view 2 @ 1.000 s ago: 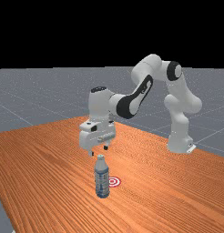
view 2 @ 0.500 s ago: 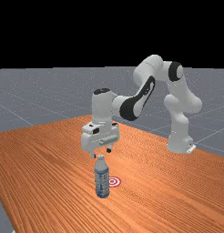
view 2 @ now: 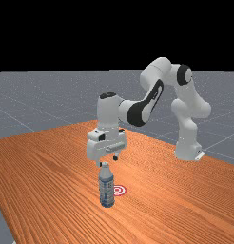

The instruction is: Pick up the bottle and put it on the marker

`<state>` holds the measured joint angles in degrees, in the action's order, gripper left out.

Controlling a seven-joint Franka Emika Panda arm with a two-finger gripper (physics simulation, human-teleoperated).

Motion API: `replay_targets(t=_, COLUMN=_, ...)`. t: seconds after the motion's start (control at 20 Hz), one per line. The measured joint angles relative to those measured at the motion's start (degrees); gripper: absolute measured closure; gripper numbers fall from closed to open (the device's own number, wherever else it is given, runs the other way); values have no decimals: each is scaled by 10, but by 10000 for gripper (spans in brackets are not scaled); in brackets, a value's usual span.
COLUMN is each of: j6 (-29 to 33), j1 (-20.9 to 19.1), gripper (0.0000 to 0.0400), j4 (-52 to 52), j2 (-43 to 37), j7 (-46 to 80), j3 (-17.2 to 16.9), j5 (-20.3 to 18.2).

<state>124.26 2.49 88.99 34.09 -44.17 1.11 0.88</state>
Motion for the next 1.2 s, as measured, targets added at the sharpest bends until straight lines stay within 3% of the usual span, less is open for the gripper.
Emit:
replay_targets(t=0.45, j6=-3, j1=-1, gripper=0, j4=-3, j2=-1, j7=-37, j3=10, j5=6)
replay_targets(t=0.95, j6=0, j1=13, gripper=0, j4=-2, j2=3, j7=33, j3=-2, j5=-1)
replay_targets(t=1.2, j6=1, j1=0, gripper=0, j4=-1, j2=2, j7=-15, j3=4, j5=2)
